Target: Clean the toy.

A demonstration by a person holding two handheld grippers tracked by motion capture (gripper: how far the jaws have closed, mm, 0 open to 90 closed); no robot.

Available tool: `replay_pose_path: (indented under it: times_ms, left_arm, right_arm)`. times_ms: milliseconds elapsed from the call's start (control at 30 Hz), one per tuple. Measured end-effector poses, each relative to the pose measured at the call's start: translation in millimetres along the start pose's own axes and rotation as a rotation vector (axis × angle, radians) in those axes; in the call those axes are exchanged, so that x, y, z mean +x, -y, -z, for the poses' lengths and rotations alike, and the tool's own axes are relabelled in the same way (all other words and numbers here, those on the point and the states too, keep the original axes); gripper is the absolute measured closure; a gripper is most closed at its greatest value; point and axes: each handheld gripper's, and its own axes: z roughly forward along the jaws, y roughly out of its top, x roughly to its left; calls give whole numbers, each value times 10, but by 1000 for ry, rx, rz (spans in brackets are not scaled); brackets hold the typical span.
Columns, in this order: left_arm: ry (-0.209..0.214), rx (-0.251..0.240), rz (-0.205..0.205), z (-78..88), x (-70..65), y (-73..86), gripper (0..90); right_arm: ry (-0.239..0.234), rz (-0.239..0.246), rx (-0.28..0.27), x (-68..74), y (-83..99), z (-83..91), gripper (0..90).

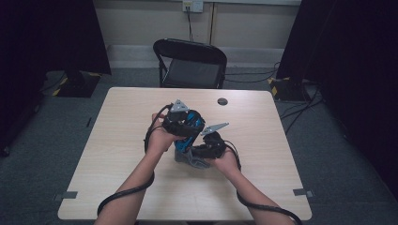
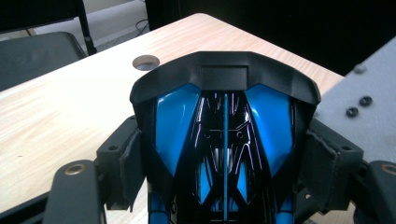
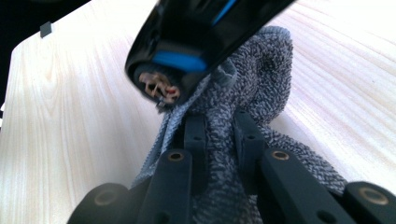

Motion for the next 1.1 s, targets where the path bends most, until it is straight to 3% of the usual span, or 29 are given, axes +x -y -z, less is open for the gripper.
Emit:
replay_pose_path:
  times_ms: [433,567,867,1000,1100]
  left_arm:
    - [-21,-7,9,59,81,-43,254]
    - [-19,-5,12,91,90,-34,254]
    - [-12,10,9,100,94,30,254]
    - [-8,22,10,75,94,93,254]
    - [0,35,11,51,84,136,254]
  right_arm:
    - [-11,15,28,-23,41,61,793]
    - [26,0,30,-141,25,220,793]
    - [159,-47,-11,-459,-85,700,793]
    - [190,-68,-42,-541,-129,851,793]
    - [186,-102,-83,-589,-142,927,793]
